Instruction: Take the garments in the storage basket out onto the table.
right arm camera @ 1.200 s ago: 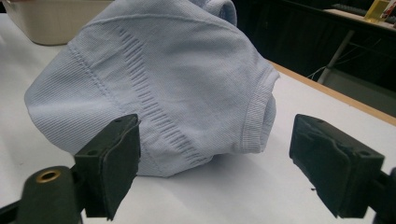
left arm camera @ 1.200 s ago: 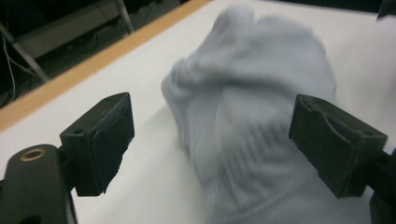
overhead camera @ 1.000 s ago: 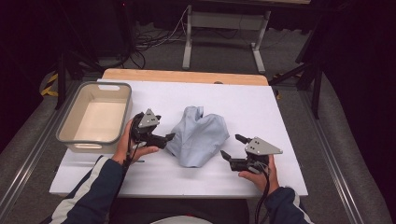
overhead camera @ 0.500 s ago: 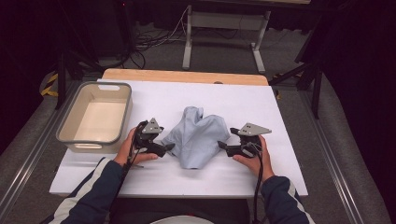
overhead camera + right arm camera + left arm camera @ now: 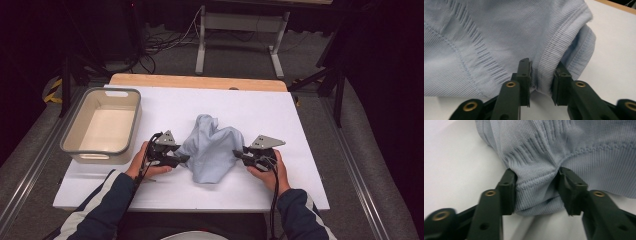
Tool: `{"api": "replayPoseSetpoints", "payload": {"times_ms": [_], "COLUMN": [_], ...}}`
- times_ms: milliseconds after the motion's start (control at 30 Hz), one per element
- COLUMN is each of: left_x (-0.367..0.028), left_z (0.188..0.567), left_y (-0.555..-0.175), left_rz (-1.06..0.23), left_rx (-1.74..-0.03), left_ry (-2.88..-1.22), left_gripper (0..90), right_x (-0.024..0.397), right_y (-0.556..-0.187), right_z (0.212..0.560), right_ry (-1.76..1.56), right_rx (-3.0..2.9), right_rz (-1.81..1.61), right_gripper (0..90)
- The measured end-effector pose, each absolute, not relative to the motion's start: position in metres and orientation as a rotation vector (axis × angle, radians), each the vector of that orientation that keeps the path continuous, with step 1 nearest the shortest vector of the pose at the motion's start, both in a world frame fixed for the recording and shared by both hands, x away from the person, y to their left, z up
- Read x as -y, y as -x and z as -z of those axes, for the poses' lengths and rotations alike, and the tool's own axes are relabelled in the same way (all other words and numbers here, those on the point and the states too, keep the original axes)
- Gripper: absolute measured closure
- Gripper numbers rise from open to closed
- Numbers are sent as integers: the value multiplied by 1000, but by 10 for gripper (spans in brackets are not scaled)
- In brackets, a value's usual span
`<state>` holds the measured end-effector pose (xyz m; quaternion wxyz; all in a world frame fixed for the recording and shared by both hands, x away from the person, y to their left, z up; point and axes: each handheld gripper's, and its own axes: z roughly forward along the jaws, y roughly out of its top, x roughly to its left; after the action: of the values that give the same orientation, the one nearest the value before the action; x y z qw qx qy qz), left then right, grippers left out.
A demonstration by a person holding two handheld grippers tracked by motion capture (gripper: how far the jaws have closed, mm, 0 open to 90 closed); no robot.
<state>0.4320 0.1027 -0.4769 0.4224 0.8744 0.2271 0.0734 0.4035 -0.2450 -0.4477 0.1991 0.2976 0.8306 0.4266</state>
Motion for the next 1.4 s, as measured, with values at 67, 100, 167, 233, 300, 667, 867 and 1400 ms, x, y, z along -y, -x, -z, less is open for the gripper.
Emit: {"api": "replayPoseSetpoints", "payload": {"times_ms": [67, 100, 167, 233, 300, 667, 867, 1400], "left_x": [-103, -103, -106, -109, -110, -121, -119, -125], "left_z": [475, 473, 468, 462, 459, 435, 439, 438], "left_y": [-431, -431, -429, -427, -425, -411, -401, -409], "left_rz": [-210, -226, -284, -328, -349, -432, -435, -445], "left_rx": [-565, -566, -568, -578, -583, -592, -577, -648], "left_ry": [-2192, -2192, -2205, -2192, -2186, -2131, -2155, -2066], "left_gripper": [671, 671, 751, 783, 787, 751, 701, 490], "right_x": [246, 246, 248, 251, 251, 266, 270, 274], "right_y": [-401, -401, -400, -398, -397, -389, -390, -392], "right_z": [445, 445, 441, 436, 434, 406, 409, 420], "right_ry": [-824, -824, -825, -824, -824, -843, -877, -919], "right_rx": [-2313, -2313, -2299, -2270, -2262, -2087, -2072, -2075], "right_rz": [-1189, -1189, -1198, -1220, -1226, -1331, -1308, -1235], "right_gripper": [765, 765, 774, 777, 781, 798, 774, 543]}}
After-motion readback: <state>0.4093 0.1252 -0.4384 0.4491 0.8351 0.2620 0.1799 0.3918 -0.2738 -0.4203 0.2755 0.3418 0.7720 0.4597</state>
